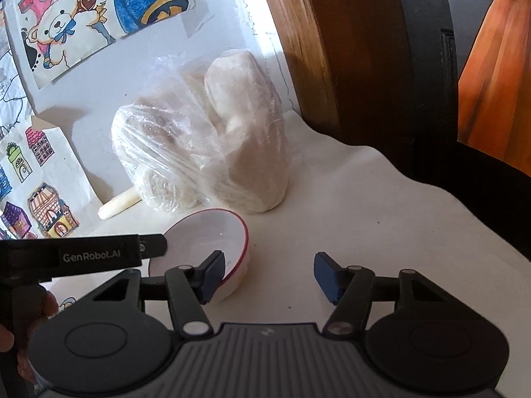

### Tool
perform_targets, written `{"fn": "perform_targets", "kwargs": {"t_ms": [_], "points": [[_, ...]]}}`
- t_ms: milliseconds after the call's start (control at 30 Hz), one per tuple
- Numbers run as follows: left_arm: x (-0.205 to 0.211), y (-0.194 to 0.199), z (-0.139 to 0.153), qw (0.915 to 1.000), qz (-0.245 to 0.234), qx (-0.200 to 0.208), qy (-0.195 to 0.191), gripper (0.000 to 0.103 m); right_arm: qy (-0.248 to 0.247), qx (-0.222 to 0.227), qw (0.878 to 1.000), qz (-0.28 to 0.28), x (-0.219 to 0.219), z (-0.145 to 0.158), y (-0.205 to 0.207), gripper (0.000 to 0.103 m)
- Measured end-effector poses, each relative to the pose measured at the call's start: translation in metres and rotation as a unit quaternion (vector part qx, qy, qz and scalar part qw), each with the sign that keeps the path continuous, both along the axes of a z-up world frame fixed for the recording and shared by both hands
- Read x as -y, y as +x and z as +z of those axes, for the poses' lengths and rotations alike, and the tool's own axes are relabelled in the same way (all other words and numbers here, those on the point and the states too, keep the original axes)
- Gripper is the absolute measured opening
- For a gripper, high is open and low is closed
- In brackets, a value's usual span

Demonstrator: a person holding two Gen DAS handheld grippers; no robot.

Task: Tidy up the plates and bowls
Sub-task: 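Close both grippers on the rim of the small red-rimmed bowl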

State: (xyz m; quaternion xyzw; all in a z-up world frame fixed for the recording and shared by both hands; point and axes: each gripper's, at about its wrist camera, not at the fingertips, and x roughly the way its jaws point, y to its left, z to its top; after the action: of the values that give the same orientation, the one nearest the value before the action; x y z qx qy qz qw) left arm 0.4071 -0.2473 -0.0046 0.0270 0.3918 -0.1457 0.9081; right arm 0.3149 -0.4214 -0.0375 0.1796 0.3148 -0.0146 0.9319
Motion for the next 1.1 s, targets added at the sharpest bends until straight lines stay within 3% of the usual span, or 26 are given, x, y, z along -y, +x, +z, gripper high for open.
{"fn": "perform_targets", "kwargs": {"t_ms": [100, 267, 567, 833, 933, 1100], "points": [[-0.001, 0.004, -0.004, 0.9996, 0.001, -0.02, -0.019, 0.052, 0.0, 0.0, 1.0, 0.003, -0.002, -0.001, 0.001, 0.062], [-0.003, 0.005, -0.006, 0.9986, -0.001, -0.034, -0.042, 0.042, 0.003, -0.001, 1.0, 0.01, -0.007, -0.002, 0.002, 0.056], [-0.007, 0.008, -0.008, 0.994, -0.014, -0.069, -0.084, 0.019, 0.033, -0.006, 0.999, 0.029, -0.01, -0.002, 0.005, 0.033], [-0.011, 0.0, -0.013, 0.9906, -0.019, -0.085, -0.106, 0.009, 0.041, -0.021, 0.999, 0.03, -0.014, -0.004, 0.003, 0.032], [-0.012, -0.005, -0.011, 0.9901, -0.019, -0.087, -0.108, 0.008, 0.054, -0.024, 0.998, 0.032, -0.013, -0.006, 0.003, 0.018], [-0.018, -0.019, -0.004, 0.9902, -0.02, -0.082, -0.111, 0.008, 0.049, -0.039, 0.998, 0.025, -0.019, -0.006, -0.001, 0.015]]}}
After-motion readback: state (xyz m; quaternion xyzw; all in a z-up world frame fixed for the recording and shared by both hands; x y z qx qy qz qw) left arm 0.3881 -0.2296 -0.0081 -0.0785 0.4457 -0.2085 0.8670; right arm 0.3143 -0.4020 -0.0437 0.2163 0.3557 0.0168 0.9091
